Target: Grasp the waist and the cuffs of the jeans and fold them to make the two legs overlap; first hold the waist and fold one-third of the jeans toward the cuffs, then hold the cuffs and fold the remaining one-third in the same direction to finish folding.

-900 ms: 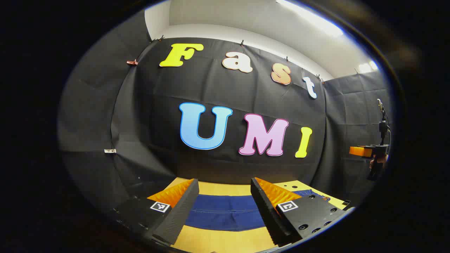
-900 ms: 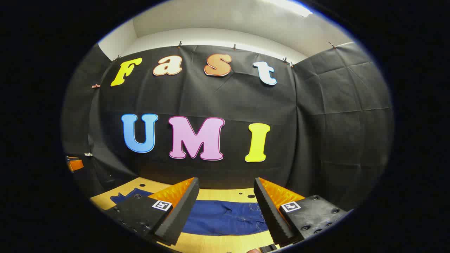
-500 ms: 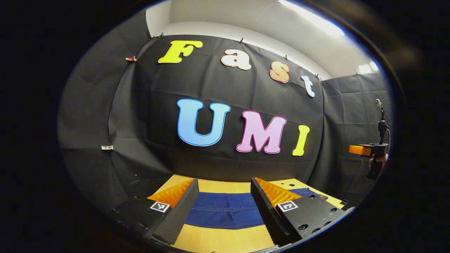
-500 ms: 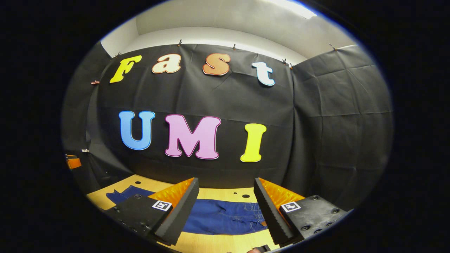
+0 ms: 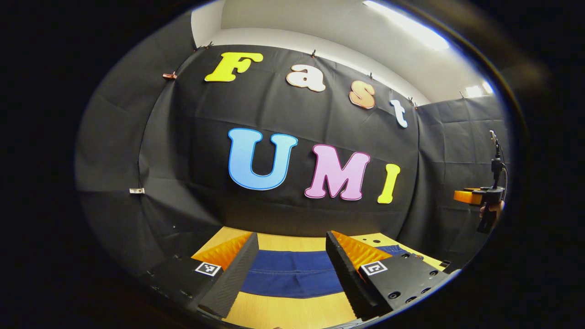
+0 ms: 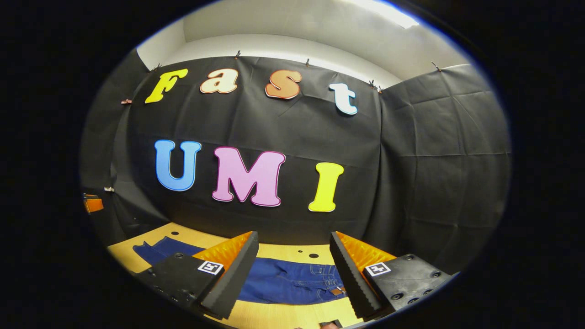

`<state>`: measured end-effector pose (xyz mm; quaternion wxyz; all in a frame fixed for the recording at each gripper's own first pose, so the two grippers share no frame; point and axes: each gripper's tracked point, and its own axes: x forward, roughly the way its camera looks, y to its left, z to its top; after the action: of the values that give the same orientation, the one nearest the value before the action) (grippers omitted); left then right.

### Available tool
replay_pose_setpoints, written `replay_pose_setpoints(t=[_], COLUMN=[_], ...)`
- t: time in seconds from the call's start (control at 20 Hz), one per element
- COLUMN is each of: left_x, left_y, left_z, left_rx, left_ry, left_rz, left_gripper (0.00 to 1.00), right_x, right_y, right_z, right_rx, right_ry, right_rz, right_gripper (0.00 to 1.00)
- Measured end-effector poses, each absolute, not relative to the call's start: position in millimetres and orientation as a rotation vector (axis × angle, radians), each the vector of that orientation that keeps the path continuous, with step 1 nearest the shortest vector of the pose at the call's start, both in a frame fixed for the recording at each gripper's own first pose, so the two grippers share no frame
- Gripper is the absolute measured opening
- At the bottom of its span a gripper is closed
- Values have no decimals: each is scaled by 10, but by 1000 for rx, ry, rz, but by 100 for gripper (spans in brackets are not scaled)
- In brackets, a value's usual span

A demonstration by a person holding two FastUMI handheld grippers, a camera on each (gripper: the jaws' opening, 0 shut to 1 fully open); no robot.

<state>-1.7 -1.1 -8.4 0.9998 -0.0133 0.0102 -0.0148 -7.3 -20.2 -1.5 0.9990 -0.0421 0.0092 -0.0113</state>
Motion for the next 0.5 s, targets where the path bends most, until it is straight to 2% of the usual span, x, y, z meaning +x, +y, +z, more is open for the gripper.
replay_pose_setpoints(t=[0.05, 0.1, 0.25, 0.4, 0.5], left_x=[-24, -35, -53, 53, 192], left_y=[15, 48, 210, 233, 384], left_z=[-110, -126, -258, -532, -926], left_rx=[-41, -56, -53, 52, 140], left_ry=[23, 27, 47, 96, 189], left_rz=[-25, -18, -9, -123, -162], left_gripper=[95, 95, 95, 98, 95], right_x=[-68, -58, 2, 103, 185], right_y=[-226, -227, -311, -396, -264], right_z=[-17, 0, -39, -322, -629], right_rx=[-81, -68, -84, -158, -188], right_ry=[22, 19, 26, 97, 157], right_rz=[-22, -20, -14, 10, 72], right_gripper=[99, 94, 96, 96, 95])
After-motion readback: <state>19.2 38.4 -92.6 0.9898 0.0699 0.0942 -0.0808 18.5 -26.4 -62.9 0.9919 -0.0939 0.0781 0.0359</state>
